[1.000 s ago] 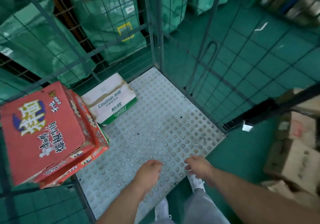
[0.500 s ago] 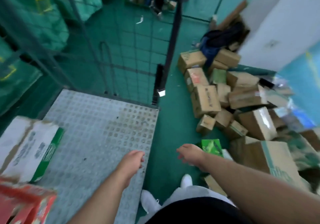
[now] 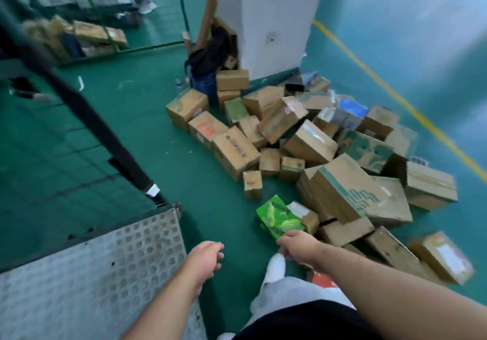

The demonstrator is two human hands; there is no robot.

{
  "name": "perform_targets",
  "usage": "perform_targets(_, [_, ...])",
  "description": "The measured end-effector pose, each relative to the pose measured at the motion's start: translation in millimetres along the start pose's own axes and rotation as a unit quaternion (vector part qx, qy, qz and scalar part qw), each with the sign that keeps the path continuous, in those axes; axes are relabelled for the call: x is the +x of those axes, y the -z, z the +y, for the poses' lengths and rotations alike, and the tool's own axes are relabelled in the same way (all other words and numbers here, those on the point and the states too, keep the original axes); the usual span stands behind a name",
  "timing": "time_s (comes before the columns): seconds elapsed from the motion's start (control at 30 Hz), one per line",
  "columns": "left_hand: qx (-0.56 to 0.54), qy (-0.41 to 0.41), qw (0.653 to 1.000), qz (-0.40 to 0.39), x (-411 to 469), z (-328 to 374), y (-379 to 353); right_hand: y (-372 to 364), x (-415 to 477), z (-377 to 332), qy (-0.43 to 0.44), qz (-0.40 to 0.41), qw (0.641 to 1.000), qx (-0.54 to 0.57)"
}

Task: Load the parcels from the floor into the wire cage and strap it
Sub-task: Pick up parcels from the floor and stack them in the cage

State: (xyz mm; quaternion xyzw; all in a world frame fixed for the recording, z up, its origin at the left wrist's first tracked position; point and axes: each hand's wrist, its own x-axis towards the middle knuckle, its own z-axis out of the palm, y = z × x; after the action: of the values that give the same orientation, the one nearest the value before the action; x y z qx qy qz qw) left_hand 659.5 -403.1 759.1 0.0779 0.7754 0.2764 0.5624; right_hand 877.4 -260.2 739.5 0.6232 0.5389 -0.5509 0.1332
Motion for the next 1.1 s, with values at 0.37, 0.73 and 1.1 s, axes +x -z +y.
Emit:
perform_targets(0.37, [0.138,-0.023,0.990,-0.006,58.4,170.4,-92.6,175.4,101.4,12.6,-0.020,0.046,0.999,-0.003])
perform_targets(0.73, [0.273,-0.007,0.957,-0.094,125.6,269.6,-165.0,225.1,142.9,62.6,-0.118,0.089,0.982,0.117])
perform_targets(1.1, [0.440,-0.062,0.870,-0.214,246.4,407.1,-237.5,245.3,129.8,42.8,-0.214,0.126,0.960,0.130])
